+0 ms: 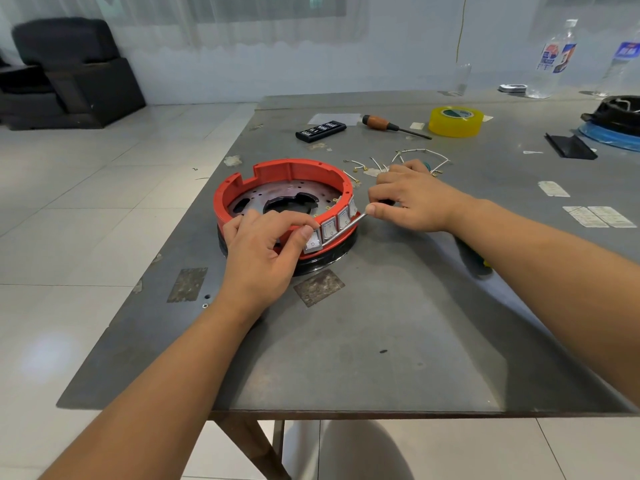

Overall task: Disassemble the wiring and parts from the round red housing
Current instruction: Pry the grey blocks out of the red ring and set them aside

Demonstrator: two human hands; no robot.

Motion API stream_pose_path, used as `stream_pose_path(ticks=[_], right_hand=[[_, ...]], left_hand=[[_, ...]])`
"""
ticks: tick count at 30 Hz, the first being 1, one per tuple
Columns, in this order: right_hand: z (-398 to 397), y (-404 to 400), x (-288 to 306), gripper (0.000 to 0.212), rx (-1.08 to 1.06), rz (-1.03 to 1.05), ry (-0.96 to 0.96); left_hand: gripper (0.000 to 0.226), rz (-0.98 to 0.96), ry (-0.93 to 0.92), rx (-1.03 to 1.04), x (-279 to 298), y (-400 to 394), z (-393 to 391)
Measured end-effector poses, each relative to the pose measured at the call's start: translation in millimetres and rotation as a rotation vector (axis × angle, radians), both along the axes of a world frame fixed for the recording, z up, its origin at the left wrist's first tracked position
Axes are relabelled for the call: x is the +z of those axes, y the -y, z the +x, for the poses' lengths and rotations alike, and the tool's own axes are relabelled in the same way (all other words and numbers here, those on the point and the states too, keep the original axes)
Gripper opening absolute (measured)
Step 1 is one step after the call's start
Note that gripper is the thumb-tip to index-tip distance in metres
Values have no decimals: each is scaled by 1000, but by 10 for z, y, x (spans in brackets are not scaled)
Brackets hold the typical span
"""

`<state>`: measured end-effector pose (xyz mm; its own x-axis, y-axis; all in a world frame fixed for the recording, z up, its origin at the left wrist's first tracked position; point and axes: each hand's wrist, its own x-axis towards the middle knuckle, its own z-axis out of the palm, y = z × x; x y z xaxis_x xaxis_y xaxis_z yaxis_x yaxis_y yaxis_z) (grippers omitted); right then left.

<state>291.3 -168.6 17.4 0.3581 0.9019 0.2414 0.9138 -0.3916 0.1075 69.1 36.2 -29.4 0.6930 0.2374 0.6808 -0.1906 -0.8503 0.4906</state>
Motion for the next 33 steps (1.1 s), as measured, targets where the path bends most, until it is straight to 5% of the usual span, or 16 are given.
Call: stream_pose_path(ticks=[8,16,33], right_hand=[[-71,180,-10,45,-78,-2,31],[-230,492,33,64,-164,42,42],[-848,238,-253,52,-230,11,-121]], left_hand=[[16,22,-9,6,21,23,-36],[19,19,-40,11,61,55,-67],[24,27,-13,12,16,14,-48]])
